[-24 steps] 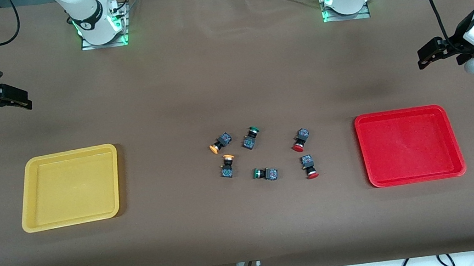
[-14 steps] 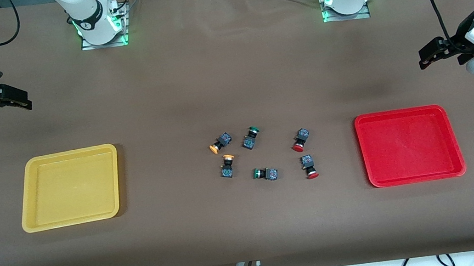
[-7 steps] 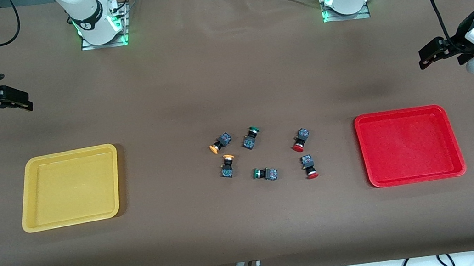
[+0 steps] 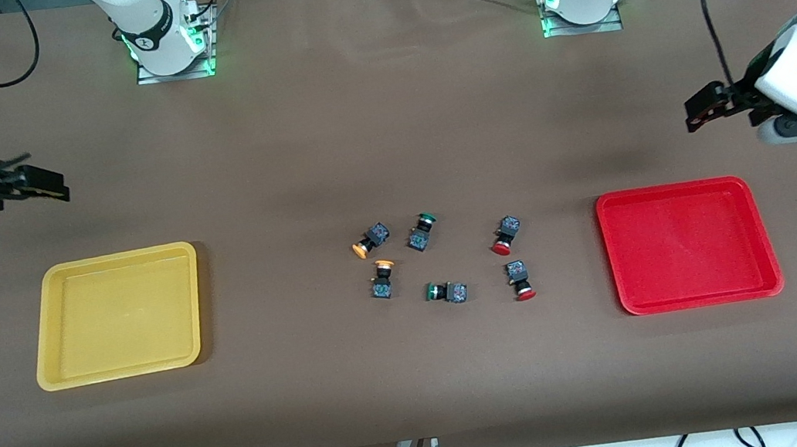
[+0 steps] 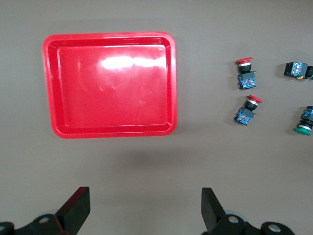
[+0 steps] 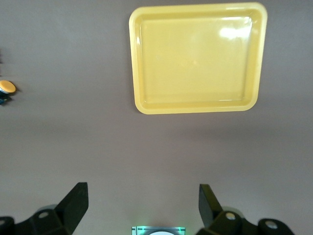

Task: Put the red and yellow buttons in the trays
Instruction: 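Move the right gripper toward the yellow button while the left gripper reaches the red button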

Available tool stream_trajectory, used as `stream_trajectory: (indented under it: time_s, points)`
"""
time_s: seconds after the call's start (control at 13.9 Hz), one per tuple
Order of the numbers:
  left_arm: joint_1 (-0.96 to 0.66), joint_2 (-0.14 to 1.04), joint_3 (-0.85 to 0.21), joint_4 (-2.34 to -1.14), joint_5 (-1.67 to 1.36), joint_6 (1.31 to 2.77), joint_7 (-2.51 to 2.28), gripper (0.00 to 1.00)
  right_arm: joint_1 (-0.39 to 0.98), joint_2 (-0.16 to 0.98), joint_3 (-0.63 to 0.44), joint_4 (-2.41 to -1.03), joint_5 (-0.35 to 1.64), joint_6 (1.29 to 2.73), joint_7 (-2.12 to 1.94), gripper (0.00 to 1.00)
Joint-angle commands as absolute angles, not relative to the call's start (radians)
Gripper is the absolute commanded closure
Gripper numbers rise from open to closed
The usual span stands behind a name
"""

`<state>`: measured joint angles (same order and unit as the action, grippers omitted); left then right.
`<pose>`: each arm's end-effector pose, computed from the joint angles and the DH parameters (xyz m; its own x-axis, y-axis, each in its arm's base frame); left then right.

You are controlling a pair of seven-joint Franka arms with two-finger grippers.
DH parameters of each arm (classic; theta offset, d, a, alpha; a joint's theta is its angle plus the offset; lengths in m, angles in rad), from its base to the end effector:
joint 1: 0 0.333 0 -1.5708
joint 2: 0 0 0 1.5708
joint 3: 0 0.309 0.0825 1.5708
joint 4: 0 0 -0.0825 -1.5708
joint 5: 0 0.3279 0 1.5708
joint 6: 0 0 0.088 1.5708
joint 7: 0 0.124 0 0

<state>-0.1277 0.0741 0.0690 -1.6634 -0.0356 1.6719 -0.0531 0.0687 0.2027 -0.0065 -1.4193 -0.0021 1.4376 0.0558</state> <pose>0.5206 -0.0358 0.5326 0.9978 -0.0018 -0.0669 0.0000 -0.9996 0.0265 0.5374 0.0335 0.5466 0.9831 0.0050 -0.1829 0.0076 -0.9999 0.0136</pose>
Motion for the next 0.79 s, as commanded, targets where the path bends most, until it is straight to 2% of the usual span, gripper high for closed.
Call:
stream_trajectory:
  time_s: [0.0,0.22,0.5,0.72]
  points:
    - [-0.146,0.089,0.045,-1.637,-0.054,1.686,-0.122,0.00,0.075,0.264,0.006,-1.401,-0.002,1.456,0.063,0.00]
    - [-0.156,0.115,-0.034,-1.640,-0.002,1.716,-0.230,0.00,0.130,0.340,0.006,-1.401,0.026,1.557,0.160,0.00]
    - [-0.173,0.222,-0.071,-1.638,-0.014,1.842,-0.277,0.00,0.236,0.445,0.006,-1.401,0.041,1.707,0.440,0.00]
    - [-0.256,0.311,-0.086,-1.640,0.002,1.951,-0.392,0.00,0.339,0.524,0.008,-1.401,0.043,1.828,0.679,0.00]
